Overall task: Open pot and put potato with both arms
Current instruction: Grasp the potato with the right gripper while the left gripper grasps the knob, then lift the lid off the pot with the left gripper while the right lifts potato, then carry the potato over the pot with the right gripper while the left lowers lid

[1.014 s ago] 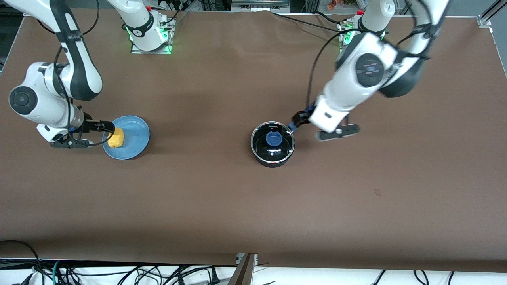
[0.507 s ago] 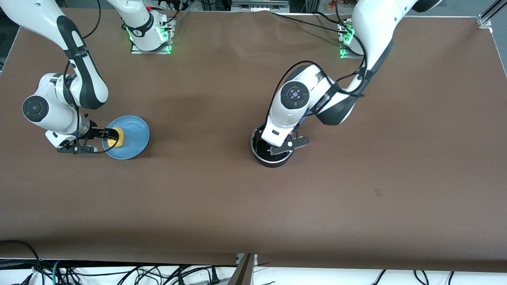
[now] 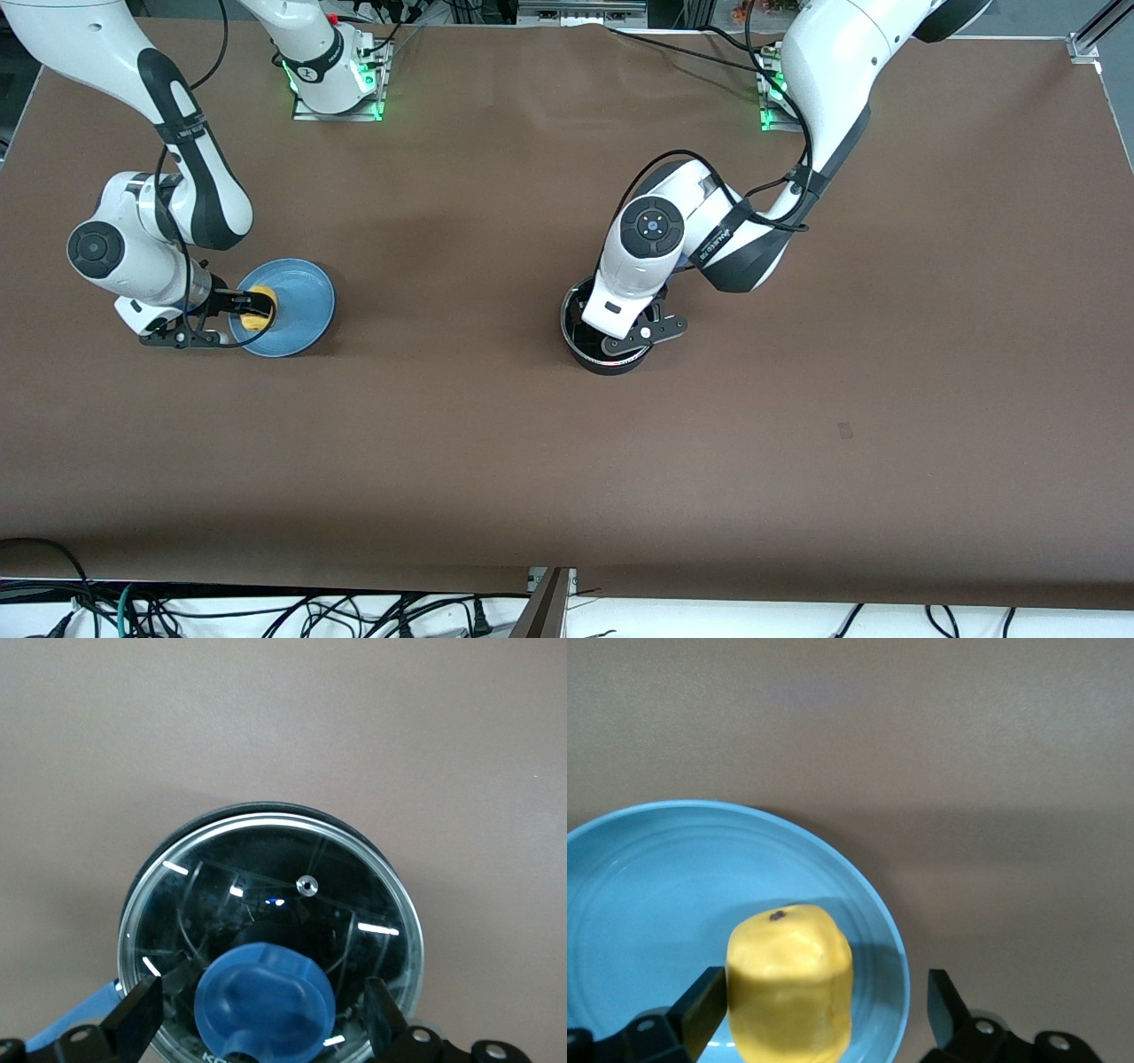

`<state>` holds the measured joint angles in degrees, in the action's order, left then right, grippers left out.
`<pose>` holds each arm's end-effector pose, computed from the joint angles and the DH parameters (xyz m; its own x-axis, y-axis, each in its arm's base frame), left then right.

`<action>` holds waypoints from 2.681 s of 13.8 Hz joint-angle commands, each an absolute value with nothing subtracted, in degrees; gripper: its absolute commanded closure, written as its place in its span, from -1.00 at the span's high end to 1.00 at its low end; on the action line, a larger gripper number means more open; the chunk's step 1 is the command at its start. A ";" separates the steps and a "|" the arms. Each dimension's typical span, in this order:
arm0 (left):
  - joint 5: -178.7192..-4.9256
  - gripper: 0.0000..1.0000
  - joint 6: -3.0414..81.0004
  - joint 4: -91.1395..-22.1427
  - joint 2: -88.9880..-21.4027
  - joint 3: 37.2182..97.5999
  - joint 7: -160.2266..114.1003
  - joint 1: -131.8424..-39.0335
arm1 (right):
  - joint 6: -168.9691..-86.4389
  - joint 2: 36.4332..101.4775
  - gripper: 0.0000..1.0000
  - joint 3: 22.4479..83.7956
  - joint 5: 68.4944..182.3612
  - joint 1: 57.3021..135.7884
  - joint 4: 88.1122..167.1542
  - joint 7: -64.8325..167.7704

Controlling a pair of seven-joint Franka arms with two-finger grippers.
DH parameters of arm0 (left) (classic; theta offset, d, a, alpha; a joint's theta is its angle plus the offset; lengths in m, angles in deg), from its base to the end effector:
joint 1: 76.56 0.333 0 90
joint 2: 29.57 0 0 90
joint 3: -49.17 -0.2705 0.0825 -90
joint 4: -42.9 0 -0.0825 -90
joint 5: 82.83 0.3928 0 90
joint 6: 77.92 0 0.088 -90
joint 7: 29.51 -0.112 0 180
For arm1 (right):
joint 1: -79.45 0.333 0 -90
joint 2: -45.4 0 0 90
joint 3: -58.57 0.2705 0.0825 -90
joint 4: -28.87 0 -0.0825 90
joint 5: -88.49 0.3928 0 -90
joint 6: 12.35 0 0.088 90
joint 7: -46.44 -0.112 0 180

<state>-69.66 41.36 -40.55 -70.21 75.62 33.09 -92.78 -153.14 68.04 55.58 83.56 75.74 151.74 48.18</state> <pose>0.5487 -0.4264 0.2522 0.9429 0.3213 -0.0880 0.3254 -0.9448 0.0379 0.5453 -0.0657 0.1553 0.9961 -0.0173 -0.0868 -0.0115 -0.9977 0.0661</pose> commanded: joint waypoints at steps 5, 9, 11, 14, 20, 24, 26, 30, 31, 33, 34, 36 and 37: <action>-67.98 0.49 40.56 -39.02 -71.94 75.45 33.59 -93.70 | -154.29 68.25 0.99 56.28 83.31 75.84 152.98 46.26; -68.06 0.08 40.47 -39.02 -71.94 75.45 33.85 -93.61 | -154.29 68.52 0.99 56.37 83.40 75.84 153.42 45.91; -68.06 -0.02 40.21 -38.93 -71.68 75.45 33.86 -93.44 | -154.12 68.87 0.99 56.37 83.48 75.84 153.50 45.82; -68.59 -0.02 39.77 -38.58 -70.19 75.54 33.68 -91.87 | -153.94 68.96 0.55 57.16 83.57 75.84 153.86 45.82; -74.37 -0.02 35.73 -35.41 -64.39 76.42 25.63 -80.11 | -153.24 68.35 -0.75 57.43 83.49 75.93 153.16 46.61; -75.62 -0.02 31.24 -39.44 -58.94 76.51 13.58 -70.52 | -146.50 64.92 -0.74 64.25 83.83 76.02 146.68 46.53; -75.62 -0.01 31.33 -42.17 -56.83 76.51 7.87 -66.12 | -139.73 65.18 -0.74 70.84 84.45 76.19 139.91 44.52; -75.71 0.04 38.15 -55.85 -49.02 76.59 -2.69 -57.33 | -136.45 69.21 -0.73 76.50 85.07 84.86 128.40 23.89; -75.71 0.04 41.40 -60.42 -47.00 77.03 -3.93 -55.92 | -136.19 71.48 -0.73 76.59 85.24 88.81 124.45 19.41; -77.28 0.04 48.52 -69.04 -44.09 77.21 -8.22 -53.55 | -136.18 76.05 -0.73 76.50 85.94 95.93 118.38 7.92; -78.34 0.04 51.60 -72.82 -43.73 77.21 -11.03 -52.14 | -136.79 78.69 -0.73 76.50 85.68 99.71 115.56 1.94; -79.57 0.04 60.37 -80.03 -43.63 77.21 -15.61 -49.86 | -136.89 84.22 -0.73 76.24 85.33 105.44 108.97 -5.56; -79.84 0.04 63.90 -82.41 -44.25 77.21 -18.24 -48.89 | -137.32 86.69 -0.73 76.15 85.24 107.55 105.90 -7.60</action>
